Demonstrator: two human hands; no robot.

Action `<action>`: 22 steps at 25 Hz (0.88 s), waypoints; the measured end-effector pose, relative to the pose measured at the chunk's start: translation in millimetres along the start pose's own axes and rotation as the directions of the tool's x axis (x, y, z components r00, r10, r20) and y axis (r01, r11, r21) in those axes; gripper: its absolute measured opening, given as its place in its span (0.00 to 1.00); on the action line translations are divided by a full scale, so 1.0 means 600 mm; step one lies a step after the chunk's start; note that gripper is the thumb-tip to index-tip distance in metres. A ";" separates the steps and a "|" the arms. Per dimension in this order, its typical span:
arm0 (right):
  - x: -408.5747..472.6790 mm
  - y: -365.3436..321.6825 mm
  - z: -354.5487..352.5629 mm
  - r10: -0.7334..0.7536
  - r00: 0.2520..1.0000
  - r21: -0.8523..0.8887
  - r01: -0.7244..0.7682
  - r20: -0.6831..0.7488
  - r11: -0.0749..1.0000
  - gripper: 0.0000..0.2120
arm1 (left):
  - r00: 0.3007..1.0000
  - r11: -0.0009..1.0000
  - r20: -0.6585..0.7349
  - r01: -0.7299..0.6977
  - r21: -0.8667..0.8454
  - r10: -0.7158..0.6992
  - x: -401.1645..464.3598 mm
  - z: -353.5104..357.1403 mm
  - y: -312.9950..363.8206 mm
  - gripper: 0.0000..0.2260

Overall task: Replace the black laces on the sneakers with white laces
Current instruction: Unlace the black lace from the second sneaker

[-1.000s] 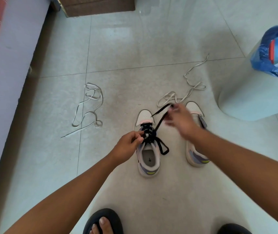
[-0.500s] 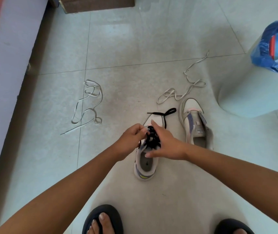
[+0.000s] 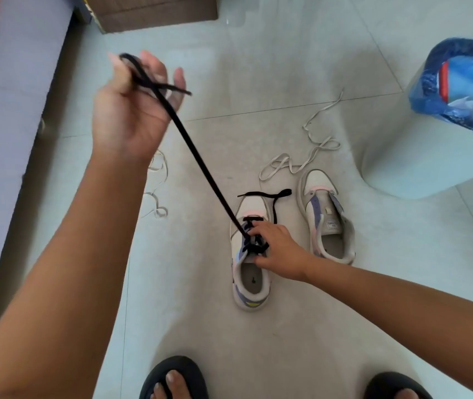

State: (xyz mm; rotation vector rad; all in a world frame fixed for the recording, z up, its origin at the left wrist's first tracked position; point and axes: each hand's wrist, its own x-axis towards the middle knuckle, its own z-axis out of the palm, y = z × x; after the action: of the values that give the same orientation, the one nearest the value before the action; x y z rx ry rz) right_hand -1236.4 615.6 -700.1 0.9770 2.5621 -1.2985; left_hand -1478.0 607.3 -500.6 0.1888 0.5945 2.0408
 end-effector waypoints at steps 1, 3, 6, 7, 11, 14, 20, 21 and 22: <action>0.000 0.000 0.000 0.000 1.000 -0.005 0.000 -0.001 1.000 0.26 | 0.999 0.990 0.034 -0.008 -0.138 0.012 0.014 0.001 0.012 0.18; 0.001 -0.002 -0.001 0.007 1.000 0.002 -0.007 0.016 1.000 0.25 | 0.997 0.997 0.070 -0.016 -0.078 0.022 0.045 0.001 0.026 0.16; -0.002 -0.004 -0.010 0.032 0.999 0.068 -0.032 0.001 0.997 0.26 | 0.993 0.417 -0.106 0.073 0.906 0.057 0.037 -0.058 -0.041 0.06; -0.006 -0.006 -0.010 0.058 0.998 0.116 -0.053 -0.039 0.992 0.26 | 0.985 0.052 -0.162 0.159 0.986 0.060 0.012 -0.098 -0.078 0.09; -0.028 -0.007 0.017 0.164 0.973 0.143 -0.141 -0.164 0.980 0.16 | 0.893 -0.387 -0.250 0.095 0.917 -0.375 -0.133 -0.223 -0.181 0.07; -0.029 -0.015 0.026 0.173 0.970 0.138 -0.150 -0.173 0.979 0.12 | 0.887 -0.338 -0.075 -0.095 0.936 -0.456 -0.188 -0.253 -0.204 0.08; -0.018 -0.013 0.011 0.128 0.978 0.090 -0.115 -0.162 0.989 0.12 | 0.927 -0.308 0.152 -0.264 0.914 -0.344 -0.193 -0.259 -0.232 0.10; -0.019 -0.012 0.012 0.119 0.978 0.062 -0.110 -0.172 0.992 0.11 | 0.931 -0.316 0.174 -0.279 0.907 -0.321 -0.194 -0.262 -0.233 0.09; -0.019 -0.012 0.014 0.118 0.975 0.038 -0.113 -0.189 0.993 0.11 | 0.932 -0.338 0.198 -0.300 0.892 -0.304 -0.196 -0.263 -0.234 0.08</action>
State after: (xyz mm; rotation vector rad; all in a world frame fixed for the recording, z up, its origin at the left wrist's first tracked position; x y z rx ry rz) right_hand -1233.0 600.3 -696.3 1.2937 2.5829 -1.2686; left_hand -1365.8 513.5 -693.1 1.6129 1.9891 0.6590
